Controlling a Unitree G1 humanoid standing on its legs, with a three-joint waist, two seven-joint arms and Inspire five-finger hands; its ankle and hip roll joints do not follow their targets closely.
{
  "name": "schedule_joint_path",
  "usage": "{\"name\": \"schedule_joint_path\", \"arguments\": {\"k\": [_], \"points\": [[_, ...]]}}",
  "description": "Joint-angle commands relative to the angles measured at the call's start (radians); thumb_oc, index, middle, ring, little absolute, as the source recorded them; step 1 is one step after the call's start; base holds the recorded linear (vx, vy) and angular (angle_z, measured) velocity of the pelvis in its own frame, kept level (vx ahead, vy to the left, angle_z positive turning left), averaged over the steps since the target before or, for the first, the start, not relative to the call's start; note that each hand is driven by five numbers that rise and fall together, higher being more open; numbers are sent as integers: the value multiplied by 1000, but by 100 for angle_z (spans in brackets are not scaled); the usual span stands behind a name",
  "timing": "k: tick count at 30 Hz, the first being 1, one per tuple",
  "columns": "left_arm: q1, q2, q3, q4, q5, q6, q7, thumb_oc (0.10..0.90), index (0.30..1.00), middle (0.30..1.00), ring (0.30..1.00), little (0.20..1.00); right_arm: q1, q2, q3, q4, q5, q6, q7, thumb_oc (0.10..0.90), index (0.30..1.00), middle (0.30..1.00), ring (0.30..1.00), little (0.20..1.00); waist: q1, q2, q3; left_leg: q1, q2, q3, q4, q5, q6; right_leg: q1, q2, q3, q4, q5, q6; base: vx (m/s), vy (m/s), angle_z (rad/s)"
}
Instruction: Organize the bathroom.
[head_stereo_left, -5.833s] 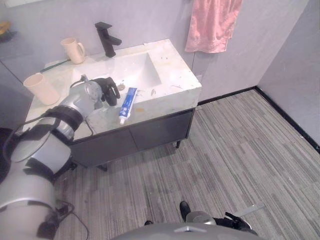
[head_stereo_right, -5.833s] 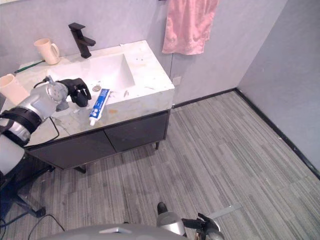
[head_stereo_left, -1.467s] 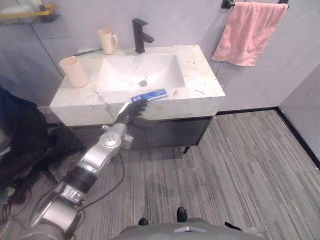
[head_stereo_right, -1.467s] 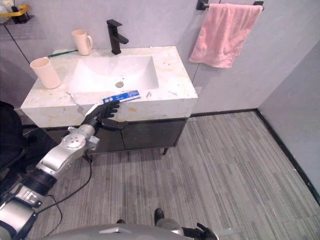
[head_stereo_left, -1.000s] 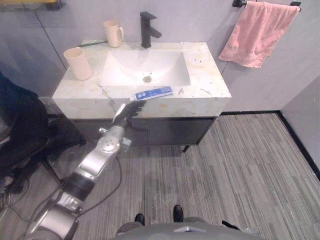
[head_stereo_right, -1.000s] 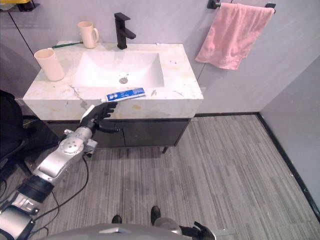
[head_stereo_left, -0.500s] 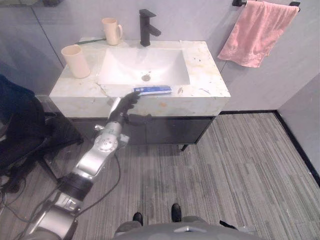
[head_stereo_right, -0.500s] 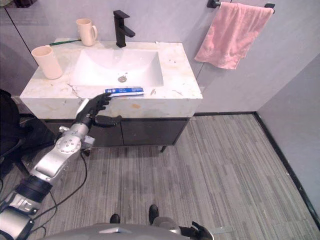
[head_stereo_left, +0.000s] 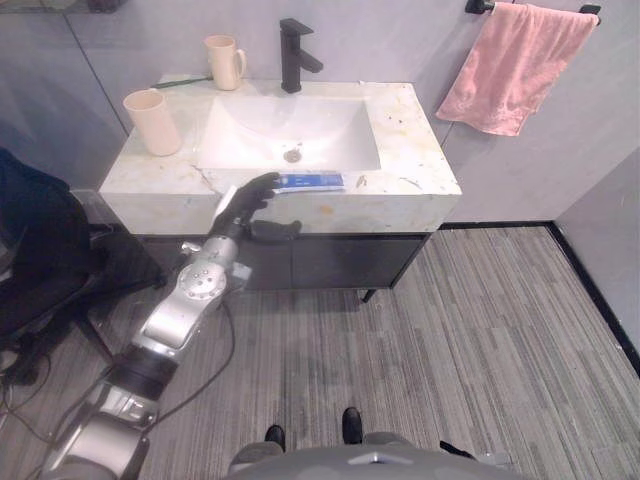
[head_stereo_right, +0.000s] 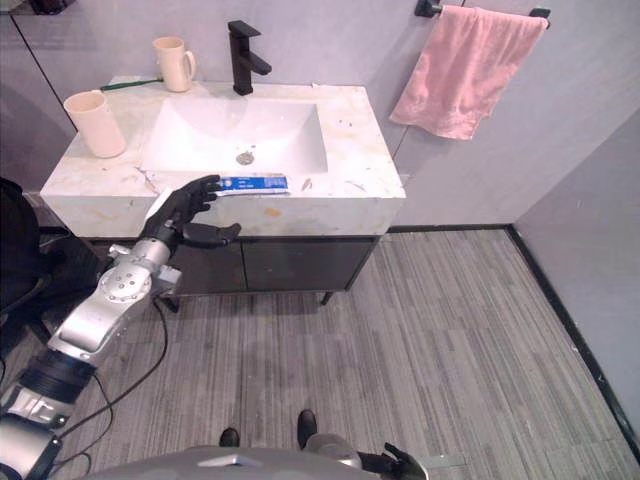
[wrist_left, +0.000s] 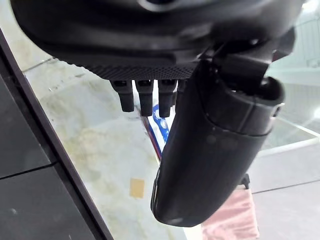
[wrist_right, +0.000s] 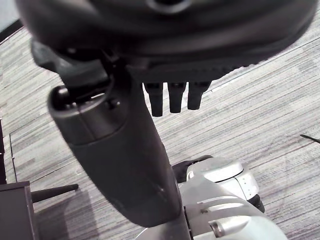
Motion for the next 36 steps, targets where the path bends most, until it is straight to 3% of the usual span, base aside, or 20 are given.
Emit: {"name": "schedule_joint_path", "arguments": {"k": [1,9,17,22,28,33,36], "points": [[-105,32,86,-198,-5,-164,-21,800,900,900,900,900,-14,-24,-16,9,-25,-17,-4,800,900,900,900,900,4,28,-19,-7,-70,3,14,-38,92,8,-5,-39,74,-50,36,-45,-7,0],[-177,175,158,-261,-71,-95,-195,800,900,900,900,900,-35,-44,-30,20,-26,-1,7,800,900,900,900,900,6,48,-44,5,-72,-8,9,-38,83,29,-1,-45,63,-61,28,-42,-10,1],[-369,375,86,-119,-67,-47,-328,800,900,900,900,900,-73,-76,-20,30,-17,34,17,800,900,900,900,900,-7,74,-80,21,-69,1,2,-39,73,47,7,-37,53,-68,24,-43,-28,2],[-471,512,-22,178,-22,-152,-455,800,900,900,900,900,-99,-104,-19,42,-13,55,22,800,900,900,900,900,-12,99,-99,20,-69,-1,2,-32,65,57,12,-37,43,-67,19,-66,-30,-3],[-596,584,-216,490,76,-323,-554,800,900,900,900,900,-113,-129,-20,69,-5,47,28,800,900,900,900,900,-22,117,-112,7,-67,1,2,-17,50,60,11,-48,23,-52,25,-50,-19,5],[-716,596,-374,617,68,-384,-577,800,900,900,900,900,-119,-152,-10,84,7,49,36,800,900,900,900,900,-30,126,-114,2,-64,10,2,-10,46,59,10,-56,18,-51,26,-29,-12,7],[-772,591,-436,648,134,-407,-482,800,900,900,900,900,-117,-150,-4,87,16,42,31,800,900,900,900,900,-34,126,-115,3,-61,13,2,-12,47,61,10,-58,19,-56,27,-12,-30,7]]}}
